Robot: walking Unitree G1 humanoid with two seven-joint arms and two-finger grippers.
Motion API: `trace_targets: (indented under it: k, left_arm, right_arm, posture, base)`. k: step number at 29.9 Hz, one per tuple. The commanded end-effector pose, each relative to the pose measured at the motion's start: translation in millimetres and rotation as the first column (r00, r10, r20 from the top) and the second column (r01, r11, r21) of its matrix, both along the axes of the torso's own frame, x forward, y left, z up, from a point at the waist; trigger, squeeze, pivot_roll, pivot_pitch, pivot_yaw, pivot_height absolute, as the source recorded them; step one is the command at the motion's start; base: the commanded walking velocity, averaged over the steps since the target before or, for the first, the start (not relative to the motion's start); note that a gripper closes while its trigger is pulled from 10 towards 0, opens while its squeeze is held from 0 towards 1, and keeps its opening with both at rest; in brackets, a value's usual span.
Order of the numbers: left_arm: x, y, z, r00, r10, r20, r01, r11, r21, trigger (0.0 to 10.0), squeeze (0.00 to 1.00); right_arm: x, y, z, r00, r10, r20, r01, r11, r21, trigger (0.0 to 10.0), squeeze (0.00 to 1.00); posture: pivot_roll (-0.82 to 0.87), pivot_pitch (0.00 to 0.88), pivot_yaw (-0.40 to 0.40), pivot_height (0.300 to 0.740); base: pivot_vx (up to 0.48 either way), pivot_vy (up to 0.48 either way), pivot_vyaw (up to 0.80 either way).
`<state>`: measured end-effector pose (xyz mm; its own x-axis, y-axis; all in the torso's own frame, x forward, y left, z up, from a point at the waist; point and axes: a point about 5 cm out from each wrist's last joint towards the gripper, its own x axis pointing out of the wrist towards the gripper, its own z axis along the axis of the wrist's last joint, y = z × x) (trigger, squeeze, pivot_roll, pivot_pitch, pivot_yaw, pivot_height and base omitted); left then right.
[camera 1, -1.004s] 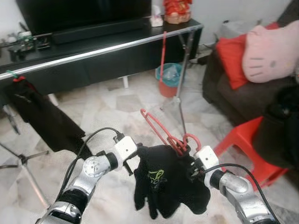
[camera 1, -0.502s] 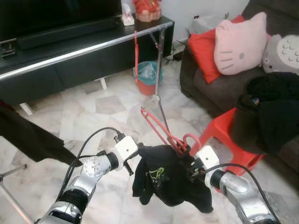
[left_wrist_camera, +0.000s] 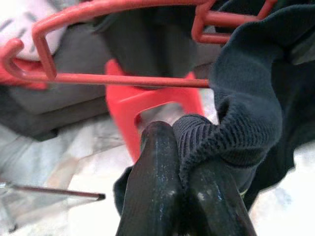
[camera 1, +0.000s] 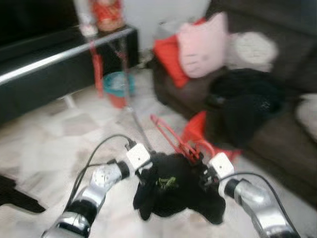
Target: Hang hanger
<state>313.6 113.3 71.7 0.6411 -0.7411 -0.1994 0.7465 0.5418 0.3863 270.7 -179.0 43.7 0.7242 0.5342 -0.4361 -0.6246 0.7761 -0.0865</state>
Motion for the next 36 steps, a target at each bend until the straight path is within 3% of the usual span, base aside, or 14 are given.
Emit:
trace_targets:
  k: [1, 29, 30, 31, 36]
  left_arm:
    - [0.7, 0.5, 2, 1.0, -0.006, 0.012, 0.006, 1.0, 0.014, 10.0, 0.0]
    - [0.5, 0.6, 1, 1.0, -0.008, 0.013, 0.007, 1.0, 0.018, 10.0, 0.0]
    - [4.5, 5.4, 3, 1.0, 0.023, 0.008, -0.023, 1.0, 0.01, 10.0, 0.0]
    - [9.5, 11.5, 6, 0.998, 0.061, 0.002, -0.061, 0.998, -0.001, 10.0, 0.0]
    - [13.6, 13.0, 10, 0.998, 0.063, 0.014, -0.063, 0.998, 0.013, 10.0, 0.0]
  right_arm:
    - [2.8, 2.0, 6, 1.0, 0.005, 0.027, -0.005, 1.0, 0.006, 10.0, 0.0]
    - [2.7, 2.0, 6, 1.0, 0.005, 0.027, -0.005, 1.0, 0.005, 10.0, 0.0]
    - [-9.6, 2.8, 8, 0.993, 0.113, -0.012, -0.113, 0.993, -0.021, 10.0, 0.0]
    - [-31.1, 2.9, 9, 0.961, 0.259, -0.095, -0.265, 0.963, -0.057, 10.0, 0.0]
    - [-63.9, -5.3, 8, 0.913, 0.349, -0.209, -0.373, 0.924, -0.087, 10.0, 0.0]
  posture:
    - [-0.02, 0.039, 0.022, 0.74]
    - [-0.02, 0.039, 0.022, 0.74]
    - [-0.03, 0.045, 0.036, 0.74]
    - [-0.03, 0.046, 0.038, 0.74]
    - [-0.04, 0.041, 0.05, 0.74]
  base:
    - [0.0, 0.0, -0.8]
    - [0.0, 0.0, -0.8]
    - [0.0, 0.0, 0.0]
    - [0.0, 0.0, 0.0]
    - [0.0, 0.0, 0.0]
